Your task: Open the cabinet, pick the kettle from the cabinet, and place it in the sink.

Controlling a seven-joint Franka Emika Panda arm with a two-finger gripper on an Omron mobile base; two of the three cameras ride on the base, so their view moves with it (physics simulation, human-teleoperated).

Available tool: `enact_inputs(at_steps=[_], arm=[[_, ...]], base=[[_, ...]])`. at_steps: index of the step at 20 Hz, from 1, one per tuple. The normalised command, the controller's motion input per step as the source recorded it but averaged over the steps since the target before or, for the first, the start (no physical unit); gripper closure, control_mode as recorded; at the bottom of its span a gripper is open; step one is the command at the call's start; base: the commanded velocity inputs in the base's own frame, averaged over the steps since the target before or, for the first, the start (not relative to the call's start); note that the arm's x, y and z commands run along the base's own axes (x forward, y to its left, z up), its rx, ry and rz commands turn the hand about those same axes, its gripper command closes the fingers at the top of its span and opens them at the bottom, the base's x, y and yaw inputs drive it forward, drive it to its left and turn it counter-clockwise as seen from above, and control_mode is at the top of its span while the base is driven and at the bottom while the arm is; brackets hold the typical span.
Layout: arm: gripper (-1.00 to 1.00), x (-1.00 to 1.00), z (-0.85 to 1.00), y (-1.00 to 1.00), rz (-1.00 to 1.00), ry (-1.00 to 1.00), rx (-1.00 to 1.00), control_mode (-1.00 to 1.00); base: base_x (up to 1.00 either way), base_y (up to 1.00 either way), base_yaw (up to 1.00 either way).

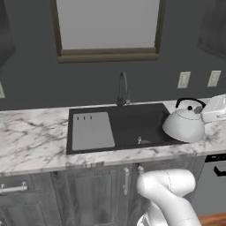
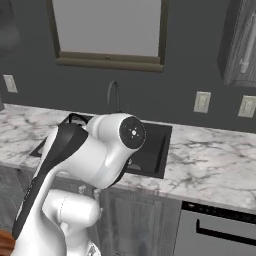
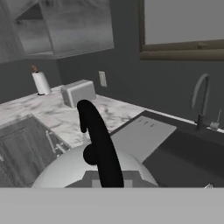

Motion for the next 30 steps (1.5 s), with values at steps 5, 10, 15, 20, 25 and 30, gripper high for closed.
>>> enact_inputs(at_steps=[5, 10, 15, 20, 25, 30], arm=[[1.00, 0.00, 0.00, 0.00, 0.00, 0.00, 0.00, 1.00], [1.00, 0.00, 0.00, 0.00, 0.00, 0.00, 0.00, 1.00], [1.00, 0.00, 0.00, 0.00, 0.00, 0.00, 0.00, 1.00], [1.00, 0.00, 0.00, 0.00, 0.00, 0.00, 0.00, 1.00], [1.00, 0.00, 0.00, 0.00, 0.00, 0.00, 0.00, 1.00], [1.00, 0.00, 0.00, 0.00, 0.00, 0.00, 0.00, 1.00]], base=[[0.31, -0.52, 0.01], [0.40, -0.41, 0.00], [0.45, -0.40, 0.01], [0.15, -0.40, 0.01], [-0.11, -0.19, 0.00], [-0.01, -0.07, -0.03]])
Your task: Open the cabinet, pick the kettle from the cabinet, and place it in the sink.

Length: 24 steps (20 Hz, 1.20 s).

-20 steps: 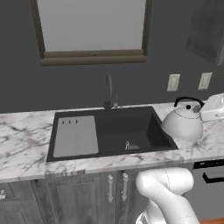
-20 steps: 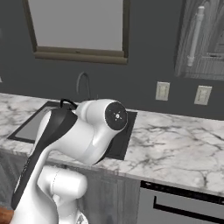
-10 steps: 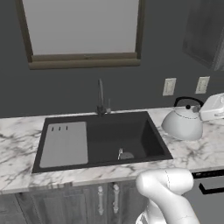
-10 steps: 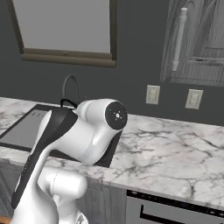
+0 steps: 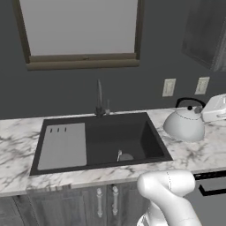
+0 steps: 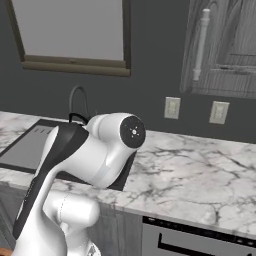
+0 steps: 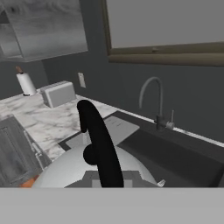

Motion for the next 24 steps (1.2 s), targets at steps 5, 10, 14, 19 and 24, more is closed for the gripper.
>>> enact_inputs(at_steps=[5, 10, 14, 19, 24], arm=[[1.00, 0.00, 0.00, 0.00, 0.00, 0.00, 0.00, 1.00], [1.00, 0.00, 0.00, 0.00, 0.00, 0.00, 0.00, 1.00], [1.00, 0.00, 0.00, 0.00, 0.00, 0.00, 0.00, 1.00], [1.00, 0.00, 0.00, 0.00, 0.00, 0.00, 0.00, 1.00], [1.00, 0.00, 0.00, 0.00, 0.00, 0.00, 0.00, 1.00]], base=[[-0.09, -0.01, -0.02], [-0.25, 0.00, -0.04], [-0.24, 0.03, -0.03], [-0.23, 0.03, -0.02], [-0.30, 0.04, 0.00]])
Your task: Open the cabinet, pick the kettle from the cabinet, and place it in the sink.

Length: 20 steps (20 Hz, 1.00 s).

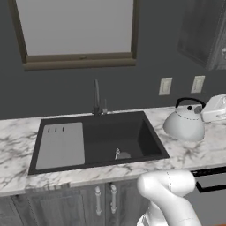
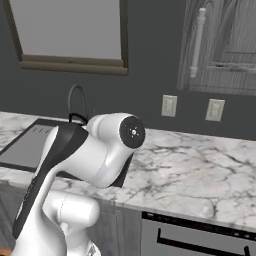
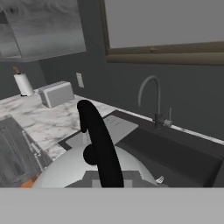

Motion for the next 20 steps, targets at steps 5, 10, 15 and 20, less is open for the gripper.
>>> enact_inputs(at_steps=[5, 10, 15, 20], arm=[[1.00, 0.00, 0.00, 0.00, 0.00, 0.00, 0.00, 1.00], [1.00, 0.00, 0.00, 0.00, 0.00, 0.00, 0.00, 1.00], [1.00, 0.00, 0.00, 0.00, 0.00, 0.00, 0.00, 1.00], [1.00, 0.00, 0.00, 0.00, 0.00, 0.00, 0.00, 1.00]], base=[[-0.36, 0.10, 0.00], [-0.29, 0.11, -0.02], [-0.01, 0.01, -0.01], [0.00, 0.00, 0.00]])
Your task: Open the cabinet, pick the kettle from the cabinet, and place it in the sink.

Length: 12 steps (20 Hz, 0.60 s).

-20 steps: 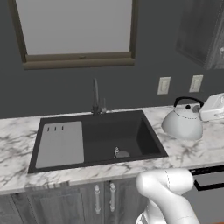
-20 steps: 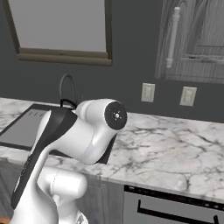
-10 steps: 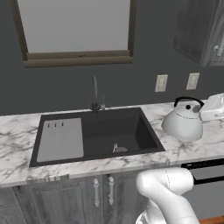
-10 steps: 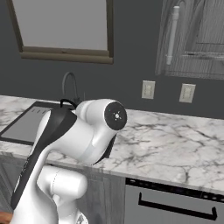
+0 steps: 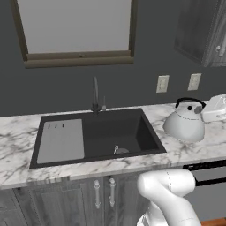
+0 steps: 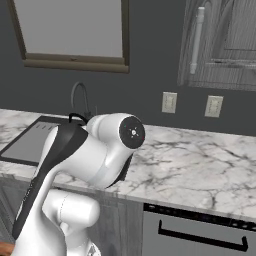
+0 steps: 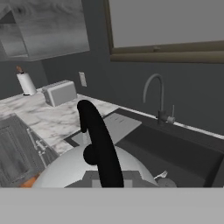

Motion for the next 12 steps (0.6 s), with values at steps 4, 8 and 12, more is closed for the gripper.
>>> enact_inputs(at_steps=[4, 8, 12], arm=[[1.00, 0.00, 0.00, 0.00, 0.00, 0.00, 0.00, 1.00], [1.00, 0.00, 0.00, 0.00, 0.00, 0.00, 0.00, 1.00], [1.00, 0.00, 0.00, 0.00, 0.00, 0.00, 0.00, 1.00]], base=[[0.00, 0.00, 0.00], [0.00, 0.00, 0.00], [0.00, 0.00, 0.00]])
